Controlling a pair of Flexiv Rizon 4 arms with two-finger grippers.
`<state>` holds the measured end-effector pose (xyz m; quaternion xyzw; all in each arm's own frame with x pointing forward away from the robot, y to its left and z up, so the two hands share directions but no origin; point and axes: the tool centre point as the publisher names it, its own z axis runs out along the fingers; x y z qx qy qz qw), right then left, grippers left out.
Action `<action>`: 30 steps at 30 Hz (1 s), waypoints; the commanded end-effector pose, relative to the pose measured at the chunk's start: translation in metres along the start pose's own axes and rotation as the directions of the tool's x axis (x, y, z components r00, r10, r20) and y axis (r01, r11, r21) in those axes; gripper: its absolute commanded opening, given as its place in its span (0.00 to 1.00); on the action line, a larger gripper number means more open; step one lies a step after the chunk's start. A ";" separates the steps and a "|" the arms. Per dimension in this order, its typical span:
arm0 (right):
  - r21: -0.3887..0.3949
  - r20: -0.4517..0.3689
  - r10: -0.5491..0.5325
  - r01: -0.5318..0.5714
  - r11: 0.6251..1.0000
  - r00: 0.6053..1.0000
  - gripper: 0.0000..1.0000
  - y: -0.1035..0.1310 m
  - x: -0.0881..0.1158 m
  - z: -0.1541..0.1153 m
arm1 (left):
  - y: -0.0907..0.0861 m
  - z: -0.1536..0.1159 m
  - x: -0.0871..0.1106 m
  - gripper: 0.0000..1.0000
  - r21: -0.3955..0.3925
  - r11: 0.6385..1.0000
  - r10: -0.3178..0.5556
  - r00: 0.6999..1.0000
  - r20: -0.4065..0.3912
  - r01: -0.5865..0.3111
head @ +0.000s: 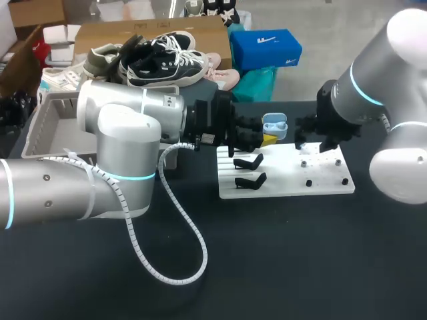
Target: Pick up each earbud case from the left stands, insert the matching earbuds, close the lid, and place the case in the box.
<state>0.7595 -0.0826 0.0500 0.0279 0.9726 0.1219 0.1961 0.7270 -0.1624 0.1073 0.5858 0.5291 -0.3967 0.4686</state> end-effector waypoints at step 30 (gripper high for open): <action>0.004 -0.037 0.052 -0.052 0.999 0.998 0.46 -0.002 -0.015 0.031 | -0.001 0.000 0.000 0.00 -0.003 1.000 0.001 1.000 0.001 -0.001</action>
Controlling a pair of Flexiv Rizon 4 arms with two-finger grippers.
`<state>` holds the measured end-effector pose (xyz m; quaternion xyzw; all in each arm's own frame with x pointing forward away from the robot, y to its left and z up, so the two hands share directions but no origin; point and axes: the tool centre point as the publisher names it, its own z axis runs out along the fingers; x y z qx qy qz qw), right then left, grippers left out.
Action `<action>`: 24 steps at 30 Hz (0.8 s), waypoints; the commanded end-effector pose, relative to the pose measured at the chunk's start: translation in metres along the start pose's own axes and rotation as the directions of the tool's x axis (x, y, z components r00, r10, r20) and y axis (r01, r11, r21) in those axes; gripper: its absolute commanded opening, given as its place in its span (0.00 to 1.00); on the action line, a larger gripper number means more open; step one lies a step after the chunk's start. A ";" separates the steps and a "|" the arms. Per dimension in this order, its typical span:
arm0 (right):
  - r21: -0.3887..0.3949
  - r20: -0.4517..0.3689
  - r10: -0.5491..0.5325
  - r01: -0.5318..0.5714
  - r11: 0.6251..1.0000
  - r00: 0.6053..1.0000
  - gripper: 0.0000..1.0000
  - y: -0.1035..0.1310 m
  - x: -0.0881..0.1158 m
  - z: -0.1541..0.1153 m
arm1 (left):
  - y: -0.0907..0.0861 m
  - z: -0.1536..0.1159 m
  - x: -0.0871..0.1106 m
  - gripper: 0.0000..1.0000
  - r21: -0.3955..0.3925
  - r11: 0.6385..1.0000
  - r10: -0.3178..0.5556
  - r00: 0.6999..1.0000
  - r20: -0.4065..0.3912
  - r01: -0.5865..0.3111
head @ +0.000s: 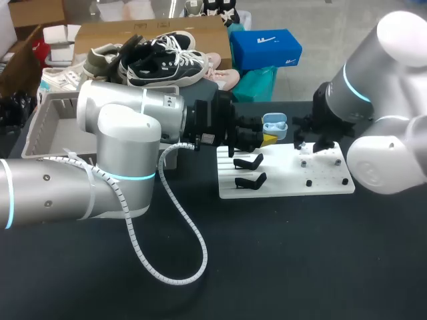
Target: Pick up each earbud case from the left stands, insert the matching earbuds, close the lid, and place the case in the box.
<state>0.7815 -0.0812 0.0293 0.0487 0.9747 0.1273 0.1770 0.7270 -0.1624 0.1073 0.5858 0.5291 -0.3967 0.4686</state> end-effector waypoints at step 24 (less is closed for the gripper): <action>0.035 -0.021 0.054 -0.054 0.998 0.998 0.36 0.004 -0.008 0.012 | -0.001 0.000 0.000 0.00 -0.003 1.000 0.001 1.000 0.001 -0.001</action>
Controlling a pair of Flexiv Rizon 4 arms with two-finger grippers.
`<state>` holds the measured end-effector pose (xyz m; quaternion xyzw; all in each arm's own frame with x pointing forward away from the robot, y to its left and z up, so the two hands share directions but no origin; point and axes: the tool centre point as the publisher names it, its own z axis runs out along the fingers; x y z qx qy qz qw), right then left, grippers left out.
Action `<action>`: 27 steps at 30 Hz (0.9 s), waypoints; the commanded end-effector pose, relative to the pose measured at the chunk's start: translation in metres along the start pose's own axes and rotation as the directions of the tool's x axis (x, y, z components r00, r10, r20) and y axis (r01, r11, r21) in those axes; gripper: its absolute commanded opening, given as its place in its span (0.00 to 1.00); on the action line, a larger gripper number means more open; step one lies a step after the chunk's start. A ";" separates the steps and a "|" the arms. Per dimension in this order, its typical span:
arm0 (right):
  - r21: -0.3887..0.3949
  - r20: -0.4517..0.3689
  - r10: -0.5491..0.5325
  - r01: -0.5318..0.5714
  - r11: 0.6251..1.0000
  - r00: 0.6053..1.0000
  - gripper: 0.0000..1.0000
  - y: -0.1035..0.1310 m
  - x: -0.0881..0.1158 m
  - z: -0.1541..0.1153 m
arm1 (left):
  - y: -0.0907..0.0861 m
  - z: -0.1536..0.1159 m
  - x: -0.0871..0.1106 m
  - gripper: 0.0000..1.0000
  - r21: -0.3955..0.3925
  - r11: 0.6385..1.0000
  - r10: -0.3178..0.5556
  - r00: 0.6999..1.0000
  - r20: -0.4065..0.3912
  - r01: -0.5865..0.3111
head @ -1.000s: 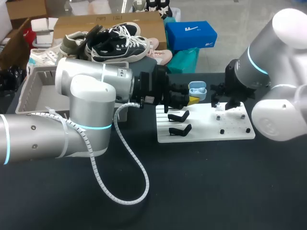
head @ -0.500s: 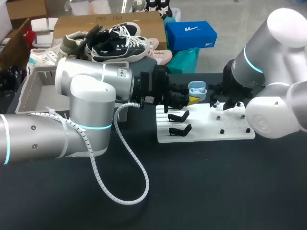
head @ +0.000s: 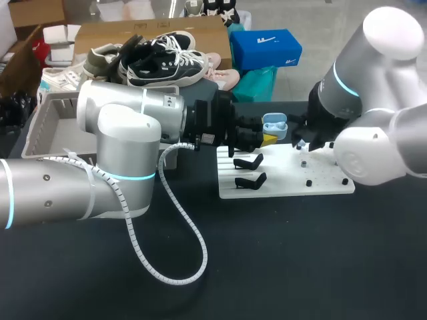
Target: Pick up each earbud case from the left stands, insert the matching earbuds, close the lid, and place the case in the box.
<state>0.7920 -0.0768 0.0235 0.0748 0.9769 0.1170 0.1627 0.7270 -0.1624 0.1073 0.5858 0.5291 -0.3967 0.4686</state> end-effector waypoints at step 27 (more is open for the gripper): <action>0.022 -0.008 0.022 -0.022 1.000 1.000 0.00 0.001 -0.001 0.001 | -0.001 0.000 0.000 0.00 -0.003 1.000 0.001 1.000 0.001 -0.001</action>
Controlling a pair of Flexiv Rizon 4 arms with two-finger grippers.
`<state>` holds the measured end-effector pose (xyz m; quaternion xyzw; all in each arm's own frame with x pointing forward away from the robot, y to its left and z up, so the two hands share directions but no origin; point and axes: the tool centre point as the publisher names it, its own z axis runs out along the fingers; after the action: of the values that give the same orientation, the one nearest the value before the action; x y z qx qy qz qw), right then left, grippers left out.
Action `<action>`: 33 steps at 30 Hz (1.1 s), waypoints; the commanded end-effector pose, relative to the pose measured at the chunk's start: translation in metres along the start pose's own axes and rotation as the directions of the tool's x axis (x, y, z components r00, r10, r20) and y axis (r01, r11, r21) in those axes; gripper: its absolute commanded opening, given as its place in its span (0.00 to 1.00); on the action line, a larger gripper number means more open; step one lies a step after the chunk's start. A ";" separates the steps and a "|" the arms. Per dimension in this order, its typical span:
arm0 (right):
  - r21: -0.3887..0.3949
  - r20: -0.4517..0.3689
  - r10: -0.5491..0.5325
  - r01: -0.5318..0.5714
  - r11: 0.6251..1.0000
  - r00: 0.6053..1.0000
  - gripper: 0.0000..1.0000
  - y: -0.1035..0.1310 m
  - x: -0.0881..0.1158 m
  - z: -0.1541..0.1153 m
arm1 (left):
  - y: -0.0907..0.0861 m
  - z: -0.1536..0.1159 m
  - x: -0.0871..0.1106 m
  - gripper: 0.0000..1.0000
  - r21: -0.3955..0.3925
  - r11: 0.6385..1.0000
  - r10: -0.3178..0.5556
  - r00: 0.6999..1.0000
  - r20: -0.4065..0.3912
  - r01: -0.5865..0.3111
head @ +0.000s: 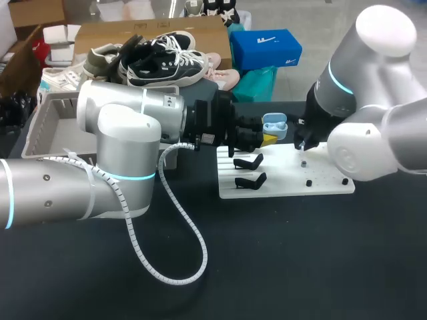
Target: Pick up each earbud case from the left stands, insert the matching earbuds, close the lid, and place the case in the box.
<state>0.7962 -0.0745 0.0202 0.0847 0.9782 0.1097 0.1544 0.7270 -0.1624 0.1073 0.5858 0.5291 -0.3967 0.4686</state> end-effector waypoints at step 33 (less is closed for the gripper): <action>-0.079 0.061 -0.338 0.343 0.936 0.939 0.00 0.002 0.092 -0.124 | -0.001 0.000 0.000 0.00 -0.003 1.000 0.001 1.000 0.001 -0.001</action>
<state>0.6861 -0.0798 0.1012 -0.0627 0.9705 0.1246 0.1965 0.7270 -0.1624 0.1073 0.5858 0.5291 -0.3967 0.4685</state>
